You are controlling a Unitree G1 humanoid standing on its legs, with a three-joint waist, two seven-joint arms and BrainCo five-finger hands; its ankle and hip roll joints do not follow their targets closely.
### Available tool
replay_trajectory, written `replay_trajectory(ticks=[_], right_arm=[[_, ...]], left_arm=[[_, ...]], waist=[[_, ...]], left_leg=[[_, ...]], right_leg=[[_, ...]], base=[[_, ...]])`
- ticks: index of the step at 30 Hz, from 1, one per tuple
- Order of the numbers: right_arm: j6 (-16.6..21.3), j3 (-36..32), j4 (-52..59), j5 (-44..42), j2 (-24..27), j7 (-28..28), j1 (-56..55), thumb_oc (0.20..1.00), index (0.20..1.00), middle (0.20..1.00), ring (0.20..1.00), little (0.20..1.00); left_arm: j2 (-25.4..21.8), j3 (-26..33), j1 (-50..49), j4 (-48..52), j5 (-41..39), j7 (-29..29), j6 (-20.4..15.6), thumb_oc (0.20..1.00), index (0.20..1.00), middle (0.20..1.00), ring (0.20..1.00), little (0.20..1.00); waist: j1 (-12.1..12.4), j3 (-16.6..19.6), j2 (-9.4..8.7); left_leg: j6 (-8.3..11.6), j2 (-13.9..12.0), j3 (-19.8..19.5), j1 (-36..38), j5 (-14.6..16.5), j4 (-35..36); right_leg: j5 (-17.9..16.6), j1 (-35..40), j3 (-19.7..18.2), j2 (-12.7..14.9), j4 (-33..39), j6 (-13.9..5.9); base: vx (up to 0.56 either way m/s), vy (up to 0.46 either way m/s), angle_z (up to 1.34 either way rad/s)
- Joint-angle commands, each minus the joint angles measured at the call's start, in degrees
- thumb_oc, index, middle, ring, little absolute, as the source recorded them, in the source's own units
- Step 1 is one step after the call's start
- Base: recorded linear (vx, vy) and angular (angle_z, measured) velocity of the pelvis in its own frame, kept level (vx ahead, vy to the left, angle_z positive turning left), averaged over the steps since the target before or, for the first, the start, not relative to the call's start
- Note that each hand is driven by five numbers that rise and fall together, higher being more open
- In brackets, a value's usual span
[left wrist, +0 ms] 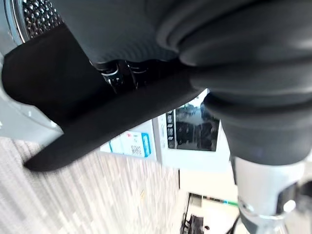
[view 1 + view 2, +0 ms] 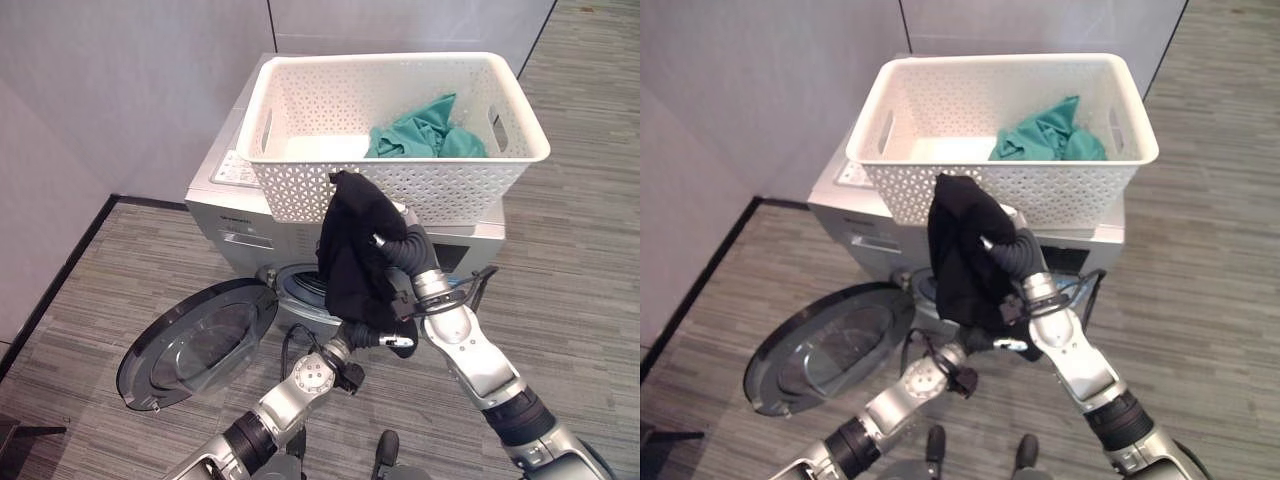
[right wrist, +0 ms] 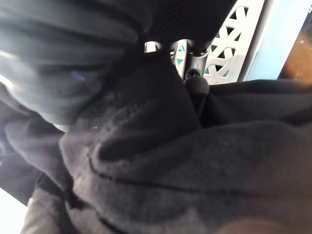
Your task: Grab the laundry basket,head to the washer,open it,put in the laundry and shut it.
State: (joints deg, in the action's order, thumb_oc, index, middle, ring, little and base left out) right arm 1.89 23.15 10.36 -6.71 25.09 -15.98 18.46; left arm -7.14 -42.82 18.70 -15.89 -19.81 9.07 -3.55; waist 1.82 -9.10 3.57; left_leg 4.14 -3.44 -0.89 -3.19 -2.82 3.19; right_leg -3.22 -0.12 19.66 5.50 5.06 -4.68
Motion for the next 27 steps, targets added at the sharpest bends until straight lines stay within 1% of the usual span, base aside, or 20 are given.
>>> replay_trajectory(ticks=[1, 5, 8, 9, 10, 11, 12, 15, 19, 22, 24, 25, 27], right_arm=[[3.86, 0.39, 4.99, -2.75, -0.55, 0.67, 2.89, 0.2, 0.2, 0.2, 0.2, 0.2], [4.5, 0.74, 5.65, -3.22, 0.34, 2.16, 1.64, 0.2, 0.2, 0.2, 0.2, 0.2], [4.79, 0.29, 5.72, -2.94, 1.09, 2.45, 1.09, 0.2, 0.2, 0.2, 0.2, 0.2], [4.8, 0.07, 5.57, -2.81, 1.34, 2.49, 1.0, 0.2, 0.2, 0.2, 0.2, 0.2], [4.83, -0.04, 5.56, -2.68, 1.43, 2.47, 0.95, 0.2, 0.2, 0.2, 0.2, 0.2], [4.82, -0.11, 5.53, -2.49, 1.57, 2.41, 0.94, 0.2, 0.2, 0.2, 0.2, 0.2], [4.82, -0.11, 5.53, -2.49, 1.57, 2.41, 0.94, 0.2, 0.2, 0.2, 0.2, 0.2], [5.05, -0.59, 5.11, -2.27, 1.9, 2.34, 0.62, 0.2, 0.2, 0.2, 0.2, 0.2], [5.02, -0.76, 4.89, -2.25, 2.33, 2.87, -0.22, 0.2, 0.2, 0.2, 0.2, 0.2], [5.06, -1.12, 3.75, -2.19, 3.15, 3.94, -1.95, 0.2, 0.2, 0.2, 0.2, 0.2], [5.12, -1.14, 3.55, -2.36, 3.28, 4.19, -2.64, 0.335, 0.335, 0.335, 0.335, 0.335], [5.17, -1.37, 3.04, -2.61, 3.63, 4.57, -3.7, 0.46, 0.46, 0.46, 0.46, 0.46], [5.27, -1.62, 2.65, -2.85, 4.18, 5.14, -4.86, 0.583, 0.583, 0.583, 0.583, 0.583]], left_arm=[[1.09, 1.25, 6.13, -3.7, 1.46, 2.93, -3.41, 1.0, 1.0, 1.0, 1.0, 1.0], [-0.57, 3.23, 6.97, -2.52, 5.84, 4.17, -4.37, 1.0, 1.0, 1.0, 1.0, 1.0], [-1.09, 4.06, 6.61, -2.37, 7.56, 4.39, -4.61, 1.0, 1.0, 1.0, 1.0, 1.0], [-1.17, 4.3, 6.46, -2.76, 7.89, 4.45, -4.76, 0.573, 0.573, 0.573, 0.573, 0.573], [-1.1, 4.58, 6.31, -3.04, 7.82, 4.65, -4.77, 0.573, 0.573, 0.573, 0.573, 0.573], [-1.15, 4.88, 6.11, -3.15, 7.92, 4.85, -4.78, 0.238, 0.238, 0.238, 0.238, 0.238], [-1.15, 4.88, 6.11, -3.15, 7.92, 4.85, -4.78, 0.2, 0.2, 0.2, 0.2, 0.2], [-1.69, 6.04, 5.26, -2.93, 8.03, 5.72, -5.3, 0.2, 0.2, 0.2, 0.2, 0.2], [-2.45, 6.86, 4.44, -2.26, 7.83, 5.44, -5.73, 0.2, 0.2, 0.2, 0.2, 0.2], [-3.7, 8.48, 2.96, -1.44, 8.66, 5.81, -6.57, 0.2, 0.2, 0.2, 0.2, 0.2], [-3.74, 9.04, 2.68, -1.5, 8.85, 6.18, -6.75, 0.2, 0.2, 0.2, 0.2, 0.2], [-3.82, 9.83, 2.36, -1.99, 9.31, 6.7, -6.96, 0.2, 0.2, 0.2, 0.2, 0.2], [-4.02, 10.63, 2.01, -2.41, 9.61, 7.06, -7.3, 0.2, 0.2, 0.2, 0.2, 0.2]], waist=[[-0.79, 2.25, -3.84], [-0.73, 2.36, -4.29], [-0.71, 2.44, -4.57], [-0.7, 2.5, -4.66], [-0.72, 2.53, -4.71], [-0.74, 2.58, -4.76], [-0.74, 2.58, -4.76], [-0.78, 2.66, -5.02], [-0.87, 2.74, -5.13], [-0.87, 2.98, -5.34], [-0.91, 3.05, -5.41], [-1.02, 3.11, -5.49], [-1.17, 3.26, -5.55]], left_leg=[[-1.16, 2.43, 4.3, -3.88, -2.69, 1.81], [-0.92, 2.17, 4.61, -3.9, -2.73, 1.81], [-0.79, 2.07, 4.86, -3.84, -2.78, 1.81], [-0.79, 2.04, 4.94, -3.72, -2.77, 1.81], [-0.77, 2.0, 4.98, -3.66, -2.74, 1.81], [-0.75, 1.97, 5.01, -3.65, -2.68, 1.81], [-0.75, 1.97, 5.01, -3.66, -2.68, 1.81], [-0.77, 1.86, 5.13, -3.65, -2.61, 1.81], [-0.73, 1.75, 5.26, -3.58, -2.57, 1.81], [-0.75, 1.65, 5.42, -3.5, -2.49, 1.81], [-0.73, 1.64, 5.46, -3.5, -2.49, 1.81], [-0.68, 1.59, 5.59, -3.43, -2.5, 1.81], [-0.61, 1.57, 5.7, -3.39, -2.47, 1.81]], right_leg=[[7.7, 4.09, -2.28, -1.85, -0.22, 1.0], [7.81, 4.2, -2.26, -1.95, -0.21, 1.01], [7.85, 4.37, -2.21, -2.03, -0.24, 1.0], [7.87, 4.46, -2.21, -2.05, -0.26, 1.04], [7.87, 4.48, -2.14, -2.05, -0.26, 1.03], [7.89, 4.5, -2.13, -2.04, -0.23, 1.02], [7.89, 4.5, -2.13, -2.04, -0.23, 1.02], [7.91, 4.47, -2.21, -2.1, -0.26, 1.07], [7.91, 4.49, -2.31, -2.14, -0.28, 1.07], [7.92, 4.53, -2.46, -2.17, -0.29, 1.03], [7.93, 4.55, -2.5, -2.19, -0.28, 1.04], [7.93, 4.53, -2.47, -2.19, -0.3, 1.03], [7.96, 4.58, -2.5, -2.21, -0.27, 1.04]], base=[[0.0, 0.0, 0.0], [0.0, 0.0, 0.0], [0.0, 0.0, 0.0], [0.0, 0.0, 0.0], [0.0, 0.0, 0.0], [0.0, 0.0, 0.0], [0.0, 0.0, 0.0], [0.0, 0.0, 0.0], [0.0, -0.002, -0.01], [0.0, 0.0, 0.0], [0.0, -0.003, -0.03], [0.0, -0.005, -0.07], [0.0, -0.002, -0.06]])
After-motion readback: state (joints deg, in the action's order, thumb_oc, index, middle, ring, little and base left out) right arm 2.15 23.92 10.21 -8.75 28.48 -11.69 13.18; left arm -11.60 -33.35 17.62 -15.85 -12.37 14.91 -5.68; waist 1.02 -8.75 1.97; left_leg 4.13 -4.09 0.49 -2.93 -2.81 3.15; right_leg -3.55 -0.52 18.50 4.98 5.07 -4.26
